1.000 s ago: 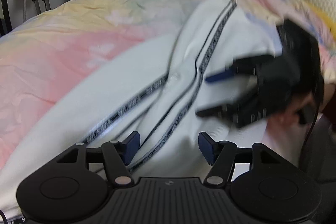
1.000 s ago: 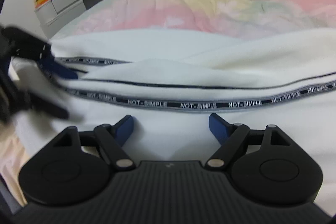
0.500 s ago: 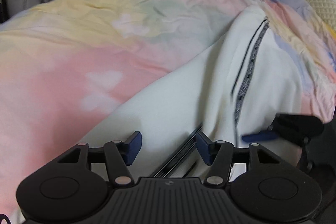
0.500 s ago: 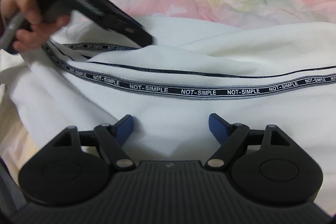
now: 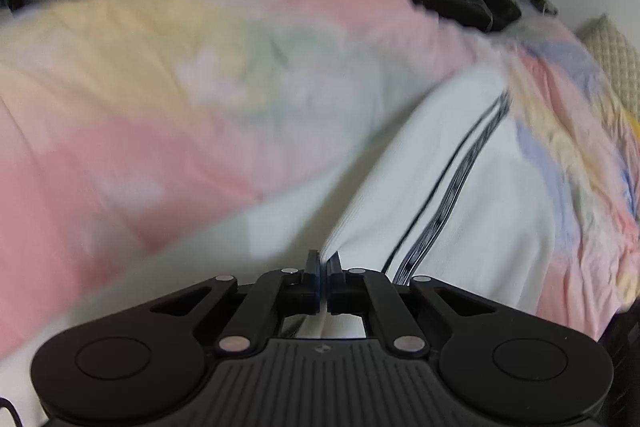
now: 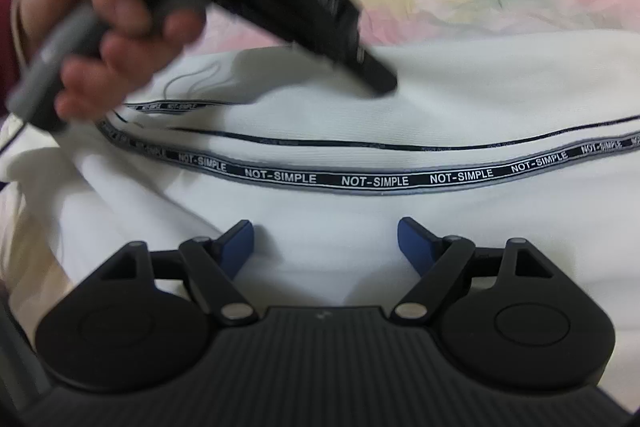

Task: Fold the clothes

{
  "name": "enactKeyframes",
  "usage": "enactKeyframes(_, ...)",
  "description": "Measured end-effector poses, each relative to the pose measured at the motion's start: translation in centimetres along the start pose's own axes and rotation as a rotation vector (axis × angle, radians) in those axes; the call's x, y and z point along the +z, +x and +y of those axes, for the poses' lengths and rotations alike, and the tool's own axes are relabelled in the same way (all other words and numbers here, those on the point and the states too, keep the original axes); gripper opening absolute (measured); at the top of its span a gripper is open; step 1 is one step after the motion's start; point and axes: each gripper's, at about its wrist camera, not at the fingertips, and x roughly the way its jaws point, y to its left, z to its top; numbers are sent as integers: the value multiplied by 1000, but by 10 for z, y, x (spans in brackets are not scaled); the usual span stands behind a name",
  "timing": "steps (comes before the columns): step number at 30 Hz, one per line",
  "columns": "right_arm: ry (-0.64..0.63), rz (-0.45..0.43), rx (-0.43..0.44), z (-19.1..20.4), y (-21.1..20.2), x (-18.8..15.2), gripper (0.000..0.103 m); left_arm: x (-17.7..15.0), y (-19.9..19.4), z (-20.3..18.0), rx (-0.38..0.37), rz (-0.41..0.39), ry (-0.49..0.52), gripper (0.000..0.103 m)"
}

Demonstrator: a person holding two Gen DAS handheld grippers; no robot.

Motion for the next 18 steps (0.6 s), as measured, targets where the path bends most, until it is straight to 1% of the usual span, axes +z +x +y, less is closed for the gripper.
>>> enactKeyframes(1, -12, -9, -5, 3, -1, 0, 81, 5, -8, -6, 15, -18, 15, 2)
enactKeyframes(3, -26, -27, -12, 6, -4, 1, 82, 15, -17, -25, 65, -45, 96, 2)
enactKeyframes(5, -25, -46, -16, 6, -8, 2, 82, 21, -15, -44, 146, -73, 193, 2)
enactKeyframes(6, -25, -56, -18, 7, -9, 3, 82, 18, -6, -49, 183, -73, 230, 2)
enactKeyframes(8, -7, -38, -21, 4, -7, 1, 82, 10, 15, -57, 256, -66, 301, 3)
enactKeyframes(9, 0, -23, -21, 3, -4, 0, 81, 5, 32, -51, 283, -44, 316, 3)
enactKeyframes(10, 7, -8, -21, 2, -2, -1, 81, -1, 48, -43, 289, -23, 315, 3)
enactKeyframes(12, 4, -6, -20, 2, 2, -2, 82, -12, 64, -24, 239, -2, 286, 5)
enactKeyframes(13, 11, -8, -15, 1, 2, -3, 82, -15, 60, -16, 203, -12, 258, 9)
enactKeyframes(15, 24, -11, -7, -1, 1, -3, 82, -18, 44, 1, 132, -30, 204, 13)
enactKeyframes(16, 23, -11, -7, 0, 1, -3, 82, -20, 33, 9, 99, -34, 181, 21)
enactKeyframes(17, 21, -11, -8, 0, 2, -3, 82, -23, 20, 19, 78, -38, 177, 27)
enactKeyframes(18, 22, -10, -10, 1, 2, -3, 82, -28, 7, 27, 76, -38, 180, 29)
